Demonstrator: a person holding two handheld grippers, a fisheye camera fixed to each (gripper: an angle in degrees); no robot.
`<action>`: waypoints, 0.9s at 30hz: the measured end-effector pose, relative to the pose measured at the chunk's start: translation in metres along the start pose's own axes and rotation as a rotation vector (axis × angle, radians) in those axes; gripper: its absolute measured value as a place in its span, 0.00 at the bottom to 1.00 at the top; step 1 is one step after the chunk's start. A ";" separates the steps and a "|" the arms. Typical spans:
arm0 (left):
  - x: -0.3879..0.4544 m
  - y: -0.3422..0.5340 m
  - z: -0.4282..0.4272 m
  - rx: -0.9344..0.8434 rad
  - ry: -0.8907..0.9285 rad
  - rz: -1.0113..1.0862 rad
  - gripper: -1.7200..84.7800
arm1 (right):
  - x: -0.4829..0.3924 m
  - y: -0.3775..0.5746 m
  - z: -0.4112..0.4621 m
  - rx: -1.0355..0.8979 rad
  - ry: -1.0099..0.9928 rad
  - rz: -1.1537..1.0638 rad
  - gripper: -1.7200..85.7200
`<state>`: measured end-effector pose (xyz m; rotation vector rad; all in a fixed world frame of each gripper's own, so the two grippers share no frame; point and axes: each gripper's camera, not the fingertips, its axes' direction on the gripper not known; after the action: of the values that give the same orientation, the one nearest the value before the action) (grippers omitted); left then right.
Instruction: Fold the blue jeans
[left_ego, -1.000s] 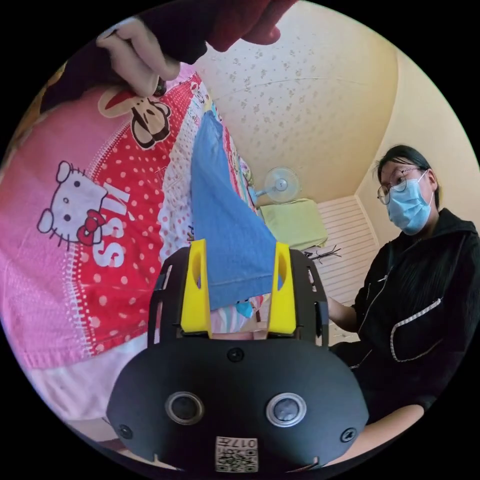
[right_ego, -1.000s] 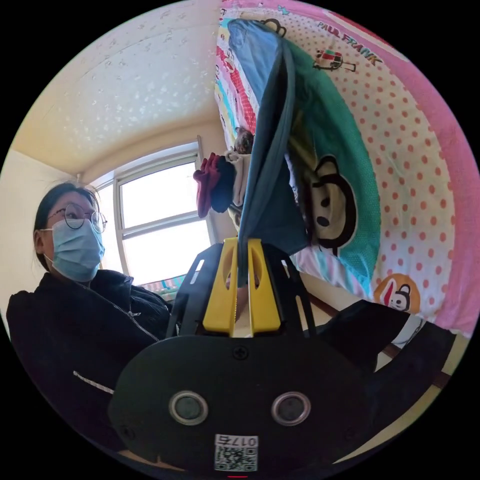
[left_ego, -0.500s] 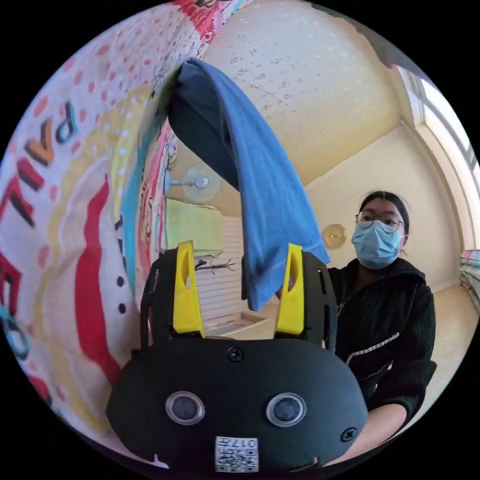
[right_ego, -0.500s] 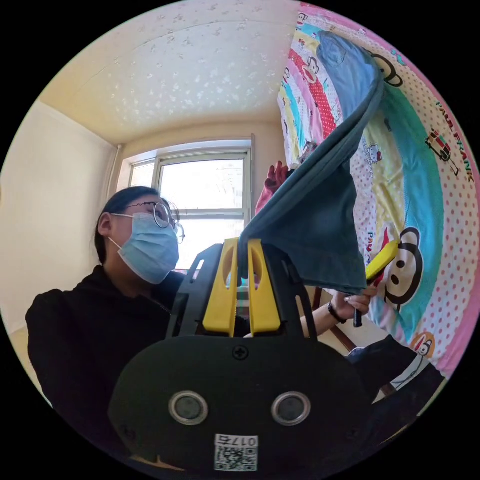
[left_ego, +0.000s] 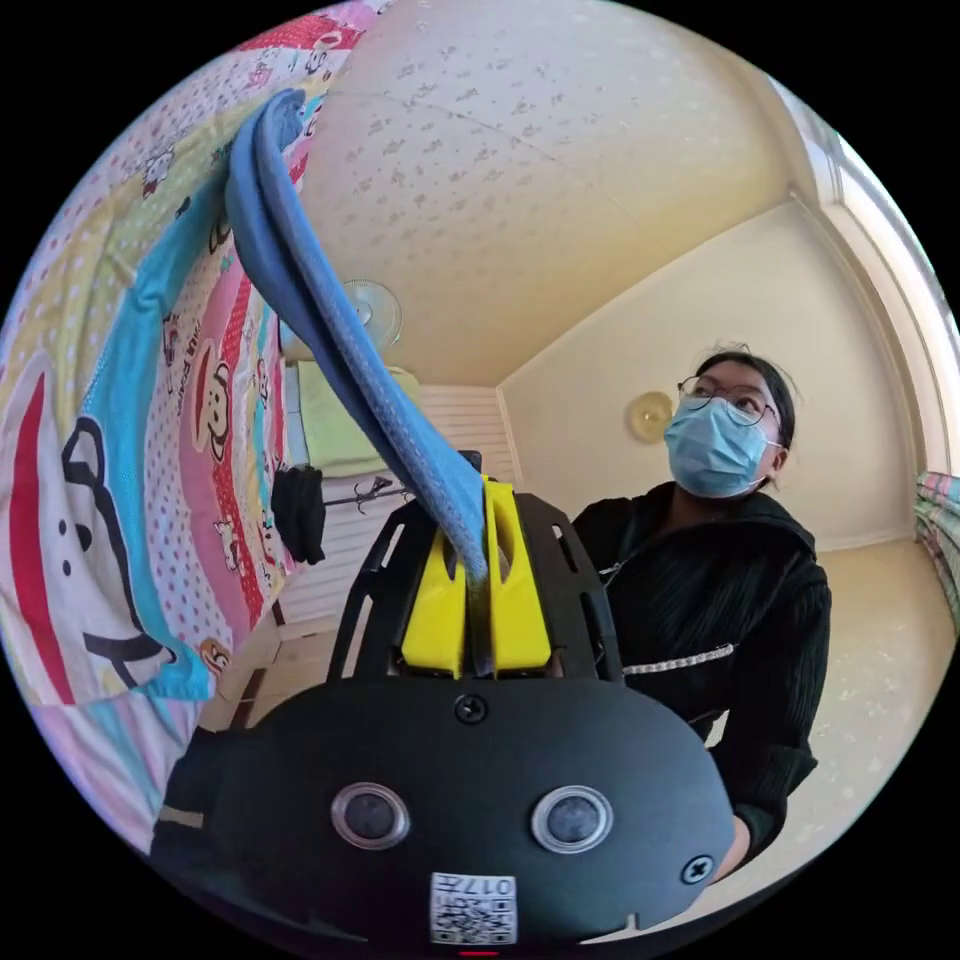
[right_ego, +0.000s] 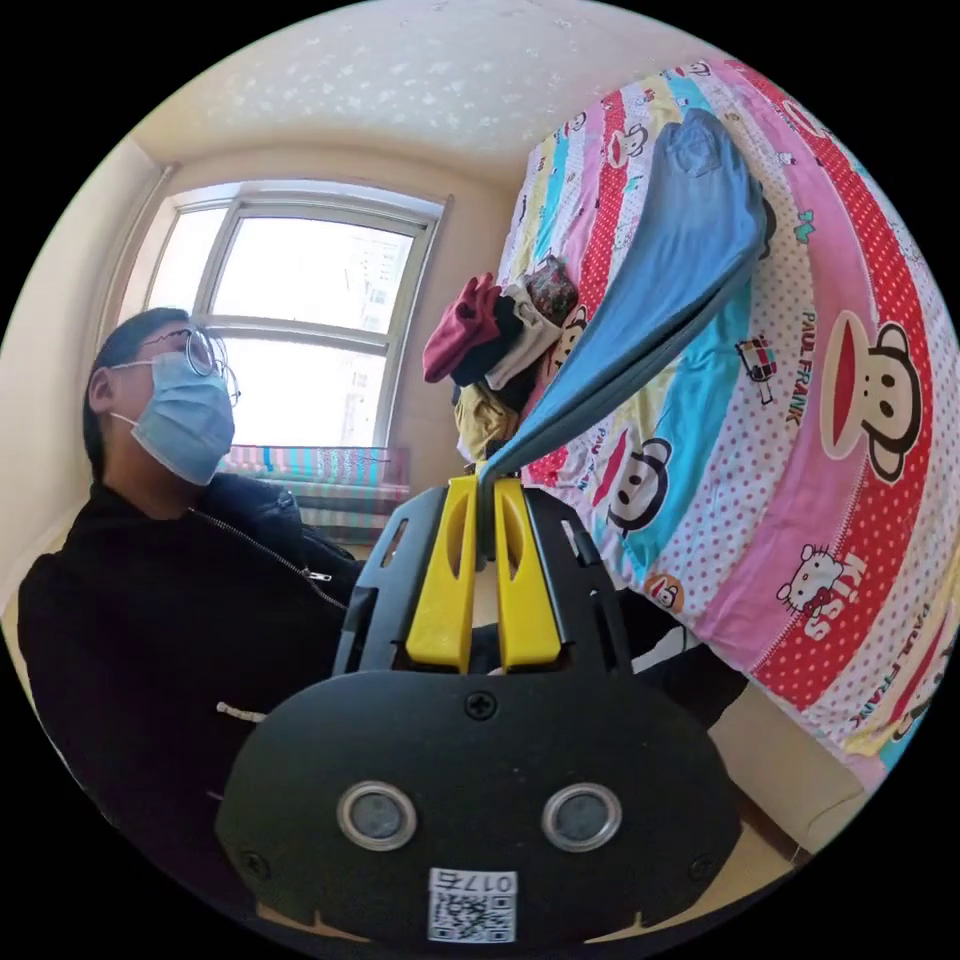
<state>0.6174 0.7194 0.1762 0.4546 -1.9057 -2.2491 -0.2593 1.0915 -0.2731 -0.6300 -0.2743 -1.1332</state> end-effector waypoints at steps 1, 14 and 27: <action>0.009 -0.002 0.005 -0.019 -0.010 -0.003 0.02 | -0.002 0.008 -0.006 -0.015 -0.057 0.011 0.05; 0.133 0.079 0.147 -0.080 -0.208 -0.486 0.02 | -0.034 0.161 -0.083 -0.048 -0.277 0.226 0.06; 0.082 -0.065 0.140 0.069 -0.236 -0.570 0.03 | 0.068 0.036 -0.087 0.104 -0.529 0.274 0.06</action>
<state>0.4985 0.8359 0.1217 0.8729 -2.1900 -2.6855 -0.2078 0.9985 -0.3196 -0.8412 -0.6735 -0.6703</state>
